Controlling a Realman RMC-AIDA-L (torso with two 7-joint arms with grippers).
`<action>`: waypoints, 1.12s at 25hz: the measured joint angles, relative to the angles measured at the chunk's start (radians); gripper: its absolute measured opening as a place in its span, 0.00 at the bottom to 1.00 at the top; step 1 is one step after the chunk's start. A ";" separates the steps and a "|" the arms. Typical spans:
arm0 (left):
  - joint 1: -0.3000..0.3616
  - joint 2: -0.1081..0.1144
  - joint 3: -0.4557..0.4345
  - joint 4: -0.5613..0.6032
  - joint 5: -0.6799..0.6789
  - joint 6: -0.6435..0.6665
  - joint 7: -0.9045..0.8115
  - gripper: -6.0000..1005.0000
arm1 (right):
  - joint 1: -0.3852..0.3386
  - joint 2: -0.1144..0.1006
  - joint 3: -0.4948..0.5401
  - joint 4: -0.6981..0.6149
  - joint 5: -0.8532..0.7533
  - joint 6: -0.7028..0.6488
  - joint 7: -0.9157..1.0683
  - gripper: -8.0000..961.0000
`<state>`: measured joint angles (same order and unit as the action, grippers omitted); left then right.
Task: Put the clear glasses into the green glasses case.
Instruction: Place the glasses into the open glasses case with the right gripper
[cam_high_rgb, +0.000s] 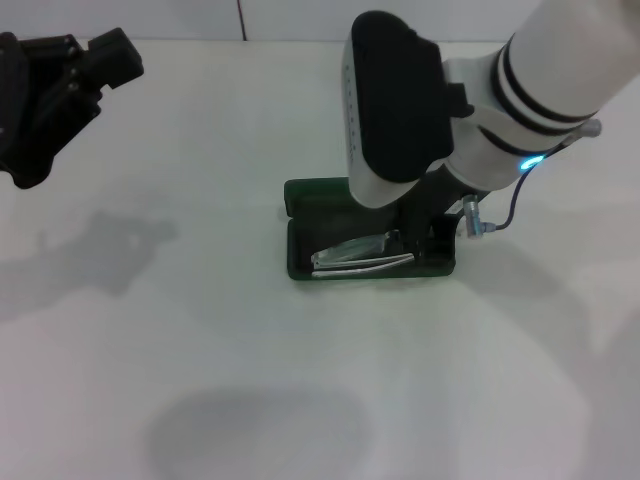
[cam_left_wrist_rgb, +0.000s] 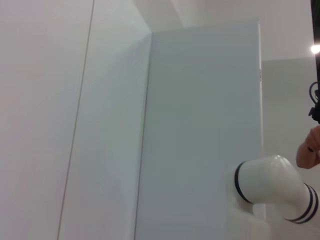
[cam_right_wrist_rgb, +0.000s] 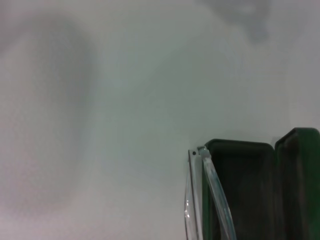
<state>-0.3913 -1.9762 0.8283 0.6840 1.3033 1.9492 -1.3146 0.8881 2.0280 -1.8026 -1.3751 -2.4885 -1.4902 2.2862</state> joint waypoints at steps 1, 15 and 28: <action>-0.001 -0.001 0.000 0.000 0.000 -0.003 0.000 0.05 | -0.002 0.000 -0.008 0.008 -0.003 0.012 0.000 0.06; -0.013 -0.008 0.006 0.000 0.001 -0.034 -0.008 0.05 | -0.026 0.000 -0.109 0.067 -0.031 0.223 0.031 0.06; -0.014 -0.012 0.004 -0.011 0.001 -0.035 -0.005 0.05 | -0.027 0.000 -0.162 0.085 -0.096 0.274 0.089 0.06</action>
<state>-0.4053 -1.9880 0.8322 0.6733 1.3038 1.9142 -1.3195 0.8616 2.0279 -1.9645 -1.2905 -2.5846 -1.2164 2.3747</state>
